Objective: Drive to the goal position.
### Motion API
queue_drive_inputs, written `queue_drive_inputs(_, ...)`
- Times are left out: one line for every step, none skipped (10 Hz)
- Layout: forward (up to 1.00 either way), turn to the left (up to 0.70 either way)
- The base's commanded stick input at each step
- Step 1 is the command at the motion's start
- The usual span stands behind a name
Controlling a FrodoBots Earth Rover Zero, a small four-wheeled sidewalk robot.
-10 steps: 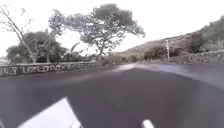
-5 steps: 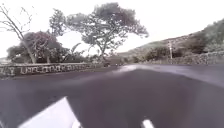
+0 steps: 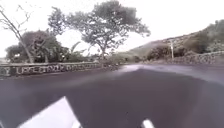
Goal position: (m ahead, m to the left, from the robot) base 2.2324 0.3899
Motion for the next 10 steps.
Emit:
queue_drive_inputs(0.85,-0.34)
queue_drive_inputs(0.85,-0.34)
queue_drive_inputs(0.85,-0.34)
queue_drive_inputs(0.85,-0.34)
queue_drive_inputs(0.85,-0.34)
queue_drive_inputs(0.85,-0.34)
queue_drive_inputs(0.85,-0.34)
queue_drive_inputs(0.85,-0.34)
queue_drive_inputs(0.85,-0.34)
queue_drive_inputs(0.85,-0.34)
